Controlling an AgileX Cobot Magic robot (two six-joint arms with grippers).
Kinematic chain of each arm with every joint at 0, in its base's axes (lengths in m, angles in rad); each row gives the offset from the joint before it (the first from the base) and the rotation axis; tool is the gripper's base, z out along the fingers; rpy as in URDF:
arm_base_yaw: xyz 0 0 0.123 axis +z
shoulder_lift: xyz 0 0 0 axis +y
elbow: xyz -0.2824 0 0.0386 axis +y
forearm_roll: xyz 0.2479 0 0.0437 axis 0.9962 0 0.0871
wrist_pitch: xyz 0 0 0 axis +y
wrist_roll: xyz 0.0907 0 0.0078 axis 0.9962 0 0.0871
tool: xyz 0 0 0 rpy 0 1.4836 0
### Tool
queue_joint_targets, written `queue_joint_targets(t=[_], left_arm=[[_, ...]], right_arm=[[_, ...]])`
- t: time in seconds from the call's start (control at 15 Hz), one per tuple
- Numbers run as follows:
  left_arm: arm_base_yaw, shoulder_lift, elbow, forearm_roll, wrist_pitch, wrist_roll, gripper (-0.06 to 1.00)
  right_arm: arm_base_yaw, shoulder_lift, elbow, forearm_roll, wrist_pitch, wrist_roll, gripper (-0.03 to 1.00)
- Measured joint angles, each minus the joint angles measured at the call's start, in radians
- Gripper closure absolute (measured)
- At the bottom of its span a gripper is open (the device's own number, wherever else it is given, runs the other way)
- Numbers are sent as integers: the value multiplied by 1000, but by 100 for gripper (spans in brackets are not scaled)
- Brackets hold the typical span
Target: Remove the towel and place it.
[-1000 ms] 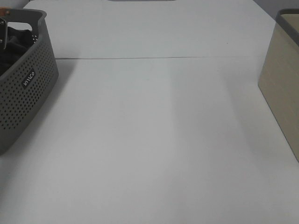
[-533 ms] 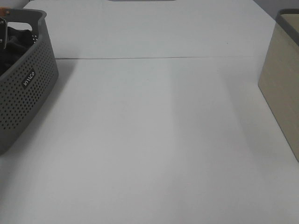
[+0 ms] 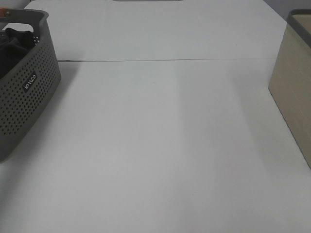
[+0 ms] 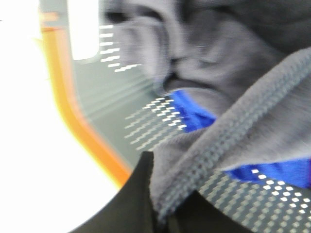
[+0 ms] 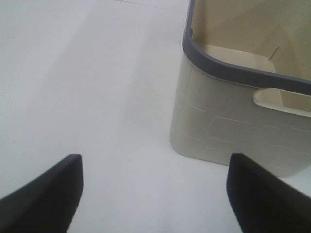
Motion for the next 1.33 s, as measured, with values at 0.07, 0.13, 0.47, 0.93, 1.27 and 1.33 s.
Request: queue_joint_targets(t=[0.07, 0.13, 0.47, 0.93, 1.27, 1.33], left_arm=[[-9, -54, 0, -1, -6, -9, 94], [-21, -102, 0, -6, -8, -12, 94], [-99, -301, 0, -11, -10, -13, 94], [-302, -444, -168, -11, 55, -93, 94], [-603, -385, -210, 0, 29, -114, 94], [-638, -347, -210, 9, 25, -117, 94]], right_arm=[[0, 0, 0, 0, 0, 0, 18], [0, 0, 0, 0, 0, 0, 18], [0, 0, 0, 0, 0, 0, 18], [0, 0, 0, 0, 0, 0, 18], [0, 4, 0, 1, 0, 1, 18], [0, 23, 0, 3, -3, 0, 18]])
